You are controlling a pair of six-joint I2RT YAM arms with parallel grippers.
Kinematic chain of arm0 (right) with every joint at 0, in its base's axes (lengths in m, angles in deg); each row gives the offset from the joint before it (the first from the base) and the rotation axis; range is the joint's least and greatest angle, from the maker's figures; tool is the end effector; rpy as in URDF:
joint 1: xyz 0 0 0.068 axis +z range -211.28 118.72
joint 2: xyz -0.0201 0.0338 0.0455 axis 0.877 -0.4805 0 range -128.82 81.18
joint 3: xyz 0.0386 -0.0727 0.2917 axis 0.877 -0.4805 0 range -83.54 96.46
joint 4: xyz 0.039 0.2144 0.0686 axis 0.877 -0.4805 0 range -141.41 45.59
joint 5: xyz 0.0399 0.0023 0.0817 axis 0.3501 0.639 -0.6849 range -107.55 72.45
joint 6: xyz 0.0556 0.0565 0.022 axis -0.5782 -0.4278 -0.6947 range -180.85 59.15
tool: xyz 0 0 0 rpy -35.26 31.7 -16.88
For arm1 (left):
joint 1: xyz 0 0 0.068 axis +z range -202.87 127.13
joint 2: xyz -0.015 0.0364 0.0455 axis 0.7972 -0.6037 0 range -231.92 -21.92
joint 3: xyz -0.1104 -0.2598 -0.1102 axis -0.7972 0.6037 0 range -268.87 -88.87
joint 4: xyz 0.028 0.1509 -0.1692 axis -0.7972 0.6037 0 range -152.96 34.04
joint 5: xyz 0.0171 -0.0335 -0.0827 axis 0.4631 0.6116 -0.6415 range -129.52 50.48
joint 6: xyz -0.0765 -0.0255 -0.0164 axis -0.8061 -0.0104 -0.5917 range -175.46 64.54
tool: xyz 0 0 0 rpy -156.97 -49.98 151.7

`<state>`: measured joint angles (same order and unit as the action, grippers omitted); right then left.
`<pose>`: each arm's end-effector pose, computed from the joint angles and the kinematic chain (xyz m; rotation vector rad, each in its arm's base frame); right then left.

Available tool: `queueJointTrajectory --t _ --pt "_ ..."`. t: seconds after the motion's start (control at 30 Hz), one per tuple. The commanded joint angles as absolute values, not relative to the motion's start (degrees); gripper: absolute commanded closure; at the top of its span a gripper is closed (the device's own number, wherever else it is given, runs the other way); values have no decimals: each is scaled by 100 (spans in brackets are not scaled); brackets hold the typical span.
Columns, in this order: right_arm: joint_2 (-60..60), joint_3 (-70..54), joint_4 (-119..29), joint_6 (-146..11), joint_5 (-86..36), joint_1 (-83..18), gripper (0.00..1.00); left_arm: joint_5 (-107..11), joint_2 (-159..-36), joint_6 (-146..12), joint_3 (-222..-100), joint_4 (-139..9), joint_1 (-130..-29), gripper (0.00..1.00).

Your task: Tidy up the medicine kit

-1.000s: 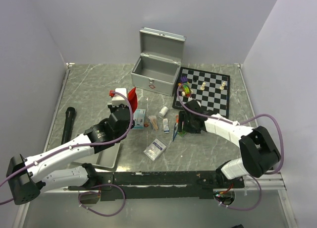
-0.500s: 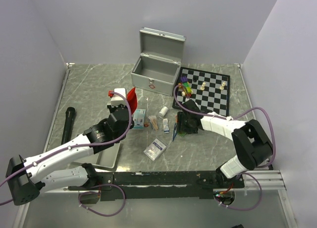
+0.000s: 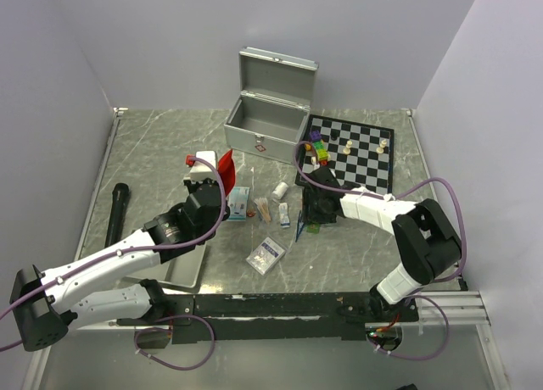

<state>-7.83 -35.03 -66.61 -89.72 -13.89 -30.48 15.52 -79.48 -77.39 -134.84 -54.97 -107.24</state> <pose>0.2428 0.1394 0.1890 -0.0245 2.6861 0.2501 0.1568 -0.1179 0.3407 -0.1222 1.7599 -0.0434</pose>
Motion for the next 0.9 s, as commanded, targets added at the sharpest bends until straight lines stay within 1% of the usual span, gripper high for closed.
queueJointTrajectory --t 0.0,0.2,0.43,0.67,0.87 --pt "-820 -3397 -6639 -8854 -1210 -3087 42 1523 -7870 -7752 -13475 -5681 -10762 99" --pt "-847 -3555 -6630 -8854 -1228 -3079 48 1506 -7896 -7769 -13501 -5672 -10754 99" --pt "-663 -3705 -6621 -8871 -1272 -3079 58 1435 -7800 -7743 -13448 -5778 -10754 99" --pt "286 -3705 -6787 -8959 -1447 -3079 65 1339 -7817 -7734 -13483 -5795 -10754 99" --pt "849 -3503 -6963 -9030 -1711 -3070 65 1233 -7887 -7769 -13536 -5804 -10754 99"
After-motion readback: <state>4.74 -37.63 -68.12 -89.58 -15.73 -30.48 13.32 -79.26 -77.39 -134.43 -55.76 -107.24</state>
